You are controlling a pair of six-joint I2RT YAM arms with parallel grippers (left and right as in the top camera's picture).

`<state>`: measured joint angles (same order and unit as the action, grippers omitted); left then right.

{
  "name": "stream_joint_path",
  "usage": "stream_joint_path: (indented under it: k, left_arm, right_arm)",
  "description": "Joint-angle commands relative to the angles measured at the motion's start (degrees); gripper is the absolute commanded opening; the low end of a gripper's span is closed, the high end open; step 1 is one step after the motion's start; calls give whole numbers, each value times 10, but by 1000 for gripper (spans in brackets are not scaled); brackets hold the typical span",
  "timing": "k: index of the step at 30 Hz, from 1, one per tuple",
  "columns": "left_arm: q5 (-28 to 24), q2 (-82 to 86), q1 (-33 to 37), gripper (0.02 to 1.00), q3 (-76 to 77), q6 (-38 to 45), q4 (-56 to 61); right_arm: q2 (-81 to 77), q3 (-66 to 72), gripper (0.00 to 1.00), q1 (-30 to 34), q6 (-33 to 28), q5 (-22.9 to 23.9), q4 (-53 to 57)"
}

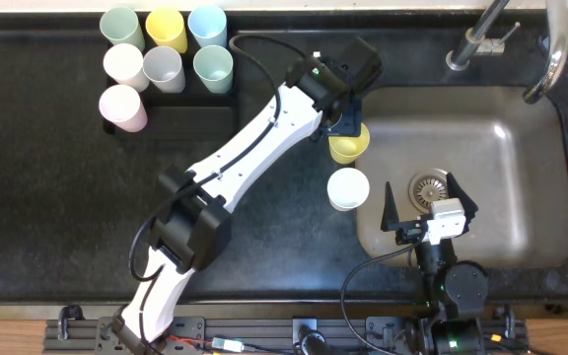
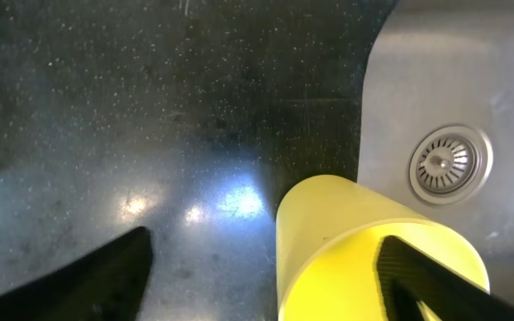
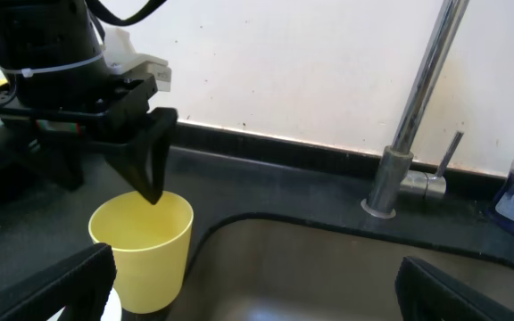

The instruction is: Store Cups

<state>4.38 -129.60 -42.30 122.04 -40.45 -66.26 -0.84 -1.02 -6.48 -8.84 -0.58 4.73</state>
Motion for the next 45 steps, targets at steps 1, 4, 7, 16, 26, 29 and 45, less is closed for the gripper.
stream_joint_path:
  k: [1,4,7,16,26,29,45]
  left_arm:
    - [-17,-24,-2,691,17,-4,2]
    - [-18,-32,-2,581,17,-4,7]
    - [-20,-35,-2,454,17,-4,13]
    - [-27,-36,-3,34,17,-5,15]
    - [152,123,17,34,-35,-133,22]
    - [207,216,63,34,-91,-256,18]
    - [141,335,305,36,-285,-558,-90]
  right_arm:
    - [6,7,998,-3,0,2,-3]
    - [6,7,998,-3,0,2,-3]
    - [6,7,996,-3,0,2,-3]
    - [6,7,998,-3,0,2,-3]
    - [6,7,996,-3,0,2,-3]
    - [6,7,993,-3,0,2,-3]
    - [6,7,996,-3,0,2,-3]
